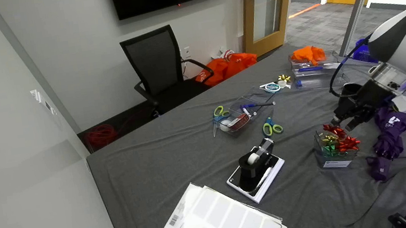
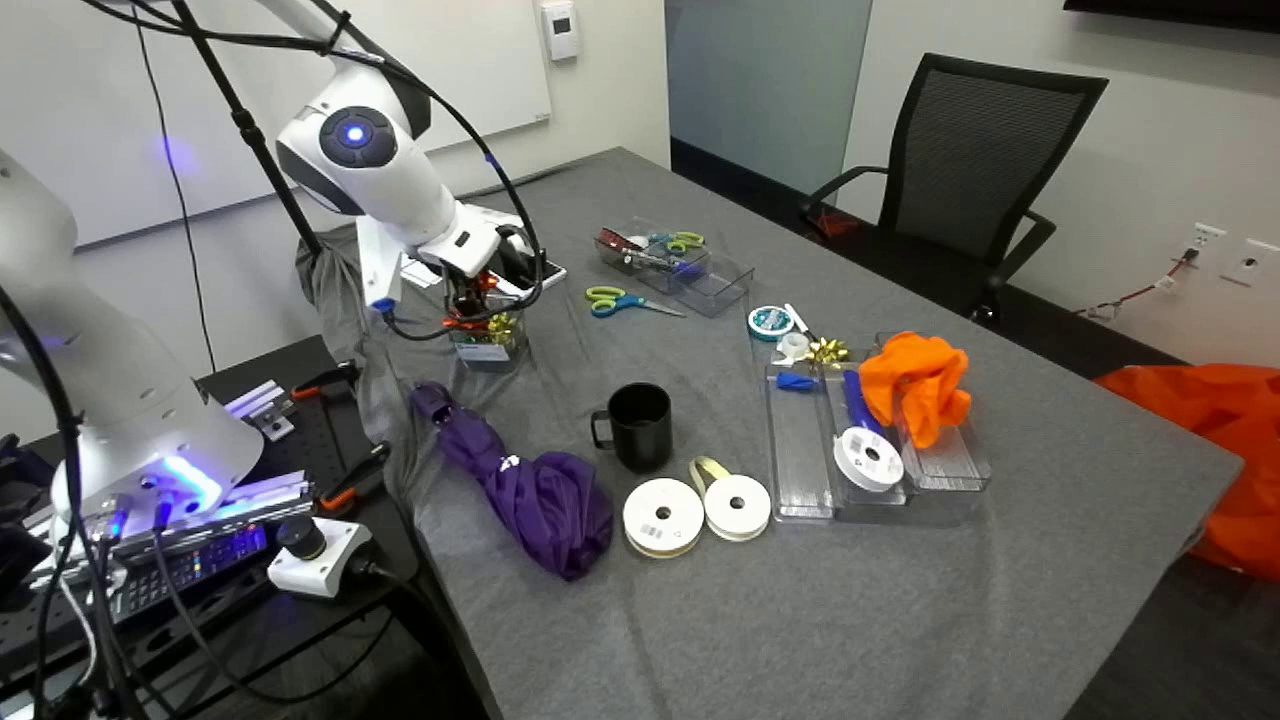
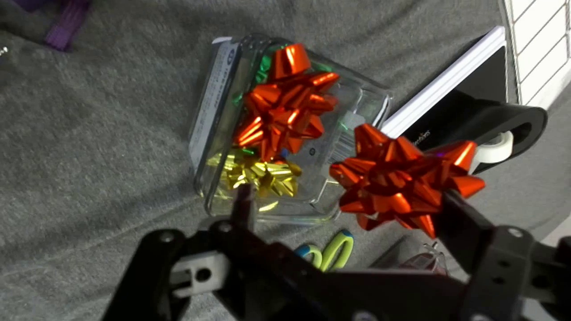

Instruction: Move the red ribbon from the right tray to the left tray

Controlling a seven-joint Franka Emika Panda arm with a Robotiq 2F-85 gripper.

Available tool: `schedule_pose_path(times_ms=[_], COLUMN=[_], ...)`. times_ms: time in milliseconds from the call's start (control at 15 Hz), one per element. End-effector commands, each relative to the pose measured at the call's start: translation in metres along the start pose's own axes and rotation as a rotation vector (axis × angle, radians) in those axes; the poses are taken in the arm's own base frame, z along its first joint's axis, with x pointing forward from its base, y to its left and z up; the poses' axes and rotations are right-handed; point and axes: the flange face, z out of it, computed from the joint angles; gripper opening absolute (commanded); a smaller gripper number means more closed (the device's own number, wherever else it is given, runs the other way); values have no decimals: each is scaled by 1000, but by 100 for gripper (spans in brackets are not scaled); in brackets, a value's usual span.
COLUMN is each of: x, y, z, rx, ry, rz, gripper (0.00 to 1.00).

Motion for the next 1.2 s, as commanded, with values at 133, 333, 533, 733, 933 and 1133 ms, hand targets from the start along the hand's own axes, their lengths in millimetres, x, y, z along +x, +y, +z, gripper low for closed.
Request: schedule_pose_path(times_ms=[133,333,533,733,933,1133], x=[-10,-1,2,7,16,30], y=[4,12,13,15,16,17], z=[-24,-4,8,16,23,27], rx=[-26,-188,-237,-238,-251,-259], ry=[-8,-64,-114,-127,-127,-106], rz=[-68,-82,-69,-66,-51,-29], gripper=[100,100,100,100,100,100])
